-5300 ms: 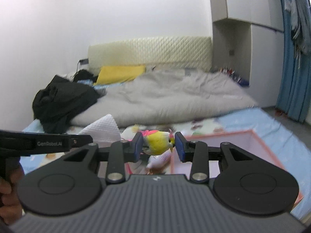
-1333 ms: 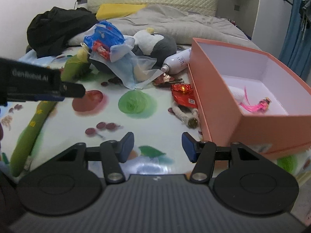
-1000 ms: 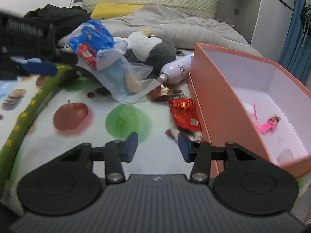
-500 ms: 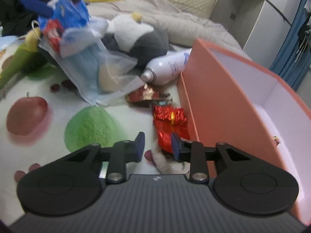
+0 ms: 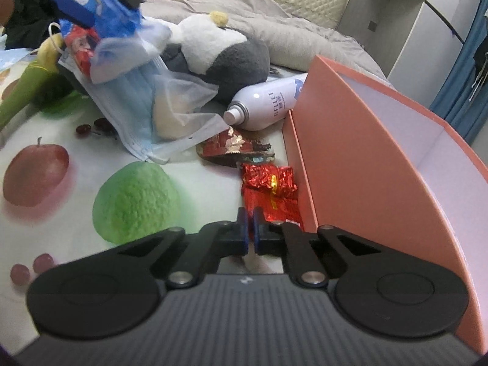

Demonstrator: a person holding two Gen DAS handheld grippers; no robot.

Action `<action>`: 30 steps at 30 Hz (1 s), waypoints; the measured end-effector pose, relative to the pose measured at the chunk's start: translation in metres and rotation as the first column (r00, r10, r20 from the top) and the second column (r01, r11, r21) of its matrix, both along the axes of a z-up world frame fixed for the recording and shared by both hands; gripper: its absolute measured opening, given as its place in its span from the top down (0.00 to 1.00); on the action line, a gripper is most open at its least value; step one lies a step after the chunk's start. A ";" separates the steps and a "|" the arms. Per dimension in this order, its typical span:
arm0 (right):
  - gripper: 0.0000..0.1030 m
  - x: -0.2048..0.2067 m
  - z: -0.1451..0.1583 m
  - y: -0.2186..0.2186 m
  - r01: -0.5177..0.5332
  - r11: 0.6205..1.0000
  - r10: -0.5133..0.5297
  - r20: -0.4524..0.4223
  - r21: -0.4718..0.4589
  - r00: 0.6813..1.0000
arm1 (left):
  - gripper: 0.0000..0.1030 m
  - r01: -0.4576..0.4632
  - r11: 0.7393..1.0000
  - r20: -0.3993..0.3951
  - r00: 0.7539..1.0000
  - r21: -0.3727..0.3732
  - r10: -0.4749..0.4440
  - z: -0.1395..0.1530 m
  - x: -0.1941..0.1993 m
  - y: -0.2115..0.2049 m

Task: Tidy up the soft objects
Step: 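Grasp the blue snack bag with the left gripper while the right gripper grasps the red candy wrapper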

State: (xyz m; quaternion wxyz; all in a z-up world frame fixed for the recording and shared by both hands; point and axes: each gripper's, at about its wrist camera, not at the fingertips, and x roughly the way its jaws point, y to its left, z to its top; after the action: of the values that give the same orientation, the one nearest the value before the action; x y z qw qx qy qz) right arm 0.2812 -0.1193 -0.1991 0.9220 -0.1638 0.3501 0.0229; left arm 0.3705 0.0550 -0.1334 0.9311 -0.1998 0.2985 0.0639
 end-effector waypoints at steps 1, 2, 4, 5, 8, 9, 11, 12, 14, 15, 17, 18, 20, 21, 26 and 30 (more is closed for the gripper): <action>0.95 0.000 0.001 0.001 -0.003 1.000 0.003 0.007 -0.007 1.000 | 0.56 -0.002 1.000 -0.004 1.000 0.008 0.002 0.000 0.002 0.000; 0.95 -0.001 0.002 0.001 -0.004 1.000 0.004 0.012 -0.009 1.000 | 0.63 -0.002 1.000 -0.007 1.000 0.023 0.002 0.000 0.004 -0.001; 0.96 -0.001 0.005 0.000 -0.004 1.000 0.004 0.015 -0.002 1.000 | 0.77 0.022 0.999 -0.027 0.999 0.030 -0.021 -0.001 0.009 -0.003; 0.96 -0.001 0.006 0.000 -0.004 1.000 0.004 0.020 -0.003 1.000 | 0.83 0.032 0.999 -0.036 0.999 0.018 -0.031 -0.002 0.011 -0.002; 0.97 -0.002 0.012 -0.002 -0.005 1.000 0.005 0.039 0.002 0.999 | 0.93 0.041 0.999 -0.034 0.999 0.032 -0.040 0.000 0.010 -0.003; 0.97 -0.003 0.014 -0.002 -0.005 1.000 0.005 0.045 0.003 0.999 | 0.95 0.044 0.999 -0.030 0.999 0.029 -0.043 0.001 0.009 -0.003; 0.97 -0.005 0.019 -0.003 -0.009 1.000 0.009 0.059 0.002 0.998 | 0.96 0.053 0.998 -0.022 0.998 0.020 -0.052 0.006 0.004 -0.002; 0.97 -0.007 0.022 -0.003 -0.011 1.000 0.011 0.067 0.003 0.998 | 0.96 0.060 0.998 -0.015 0.998 0.023 -0.059 0.010 0.000 -0.002; 0.97 -0.010 0.029 -0.003 -0.016 1.000 0.015 0.083 0.003 0.996 | 0.97 0.072 0.997 -0.002 0.997 0.031 -0.072 0.017 -0.008 -0.002; 0.97 -0.012 0.032 -0.003 -0.019 1.000 0.019 0.092 0.002 0.996 | 0.97 0.076 0.997 0.006 0.997 0.035 -0.076 0.022 -0.013 -0.001; 0.97 -0.017 0.039 -0.001 -0.029 1.000 0.029 0.110 -0.003 0.993 | 0.97 0.088 0.996 0.020 0.996 0.033 -0.089 0.031 -0.025 0.001; 0.97 -0.021 0.043 0.000 -0.034 0.999 0.034 0.119 -0.003 0.992 | 0.97 0.097 0.995 0.026 0.995 0.029 -0.097 0.035 -0.031 0.002; 0.97 -0.028 0.050 0.002 -0.046 0.999 0.046 0.136 -0.008 0.990 | 0.97 0.114 0.993 0.033 0.993 0.020 -0.115 0.042 -0.044 0.004; 0.97 -0.032 0.053 0.003 -0.052 0.999 0.054 0.145 -0.013 0.988 | 0.97 0.123 0.992 0.037 0.992 0.017 -0.123 0.046 -0.052 0.005; 0.97 -0.056 0.063 0.009 -0.085 0.996 0.087 0.165 -0.021 0.983 | 0.97 0.168 0.986 0.041 0.985 0.015 -0.168 0.056 -0.094 0.006; 0.97 -0.076 0.063 0.015 -0.117 0.993 0.119 0.156 -0.020 0.981 | 0.97 0.190 0.982 0.020 0.982 -0.008 -0.189 0.052 -0.125 0.011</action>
State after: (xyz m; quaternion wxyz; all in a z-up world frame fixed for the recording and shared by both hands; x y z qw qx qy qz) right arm 0.2053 -0.1043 -0.1362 0.9429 -0.1906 0.2660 0.0625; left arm 0.2454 0.0657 -0.0813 0.9347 -0.1757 0.3076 -0.0284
